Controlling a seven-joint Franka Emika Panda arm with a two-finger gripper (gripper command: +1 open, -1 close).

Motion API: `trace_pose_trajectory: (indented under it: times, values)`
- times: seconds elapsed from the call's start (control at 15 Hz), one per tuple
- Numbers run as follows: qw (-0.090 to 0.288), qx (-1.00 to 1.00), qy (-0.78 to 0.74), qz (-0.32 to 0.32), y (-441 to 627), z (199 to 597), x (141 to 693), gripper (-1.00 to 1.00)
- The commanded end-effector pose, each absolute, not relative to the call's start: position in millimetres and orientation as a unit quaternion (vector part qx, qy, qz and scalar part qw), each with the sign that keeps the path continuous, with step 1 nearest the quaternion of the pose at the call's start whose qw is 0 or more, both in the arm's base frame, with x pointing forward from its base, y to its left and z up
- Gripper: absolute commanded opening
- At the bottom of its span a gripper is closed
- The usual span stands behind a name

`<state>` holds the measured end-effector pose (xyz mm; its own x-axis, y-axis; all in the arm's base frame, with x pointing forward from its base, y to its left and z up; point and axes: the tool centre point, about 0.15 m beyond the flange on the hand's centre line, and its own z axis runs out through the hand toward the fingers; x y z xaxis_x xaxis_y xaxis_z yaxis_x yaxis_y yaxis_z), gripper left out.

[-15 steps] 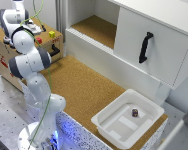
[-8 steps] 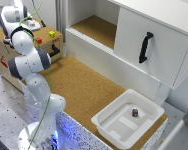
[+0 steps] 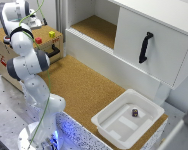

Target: Turn on the green light lamp

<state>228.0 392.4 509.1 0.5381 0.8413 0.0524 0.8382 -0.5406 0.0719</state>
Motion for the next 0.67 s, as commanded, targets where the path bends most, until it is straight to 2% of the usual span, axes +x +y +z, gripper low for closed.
trace_pose_trajectory:
  times: [0.0, 0.13, 0.6]
  values:
    - [-0.001, 0.912, 0.407, 0.046, 337, 479, 247, 1.00]
    - [-0.017, 0.934, 0.353, 0.047, 313, 470, 254, 1.00]
    - [-0.017, 0.934, 0.353, 0.047, 313, 470, 254, 1.00]
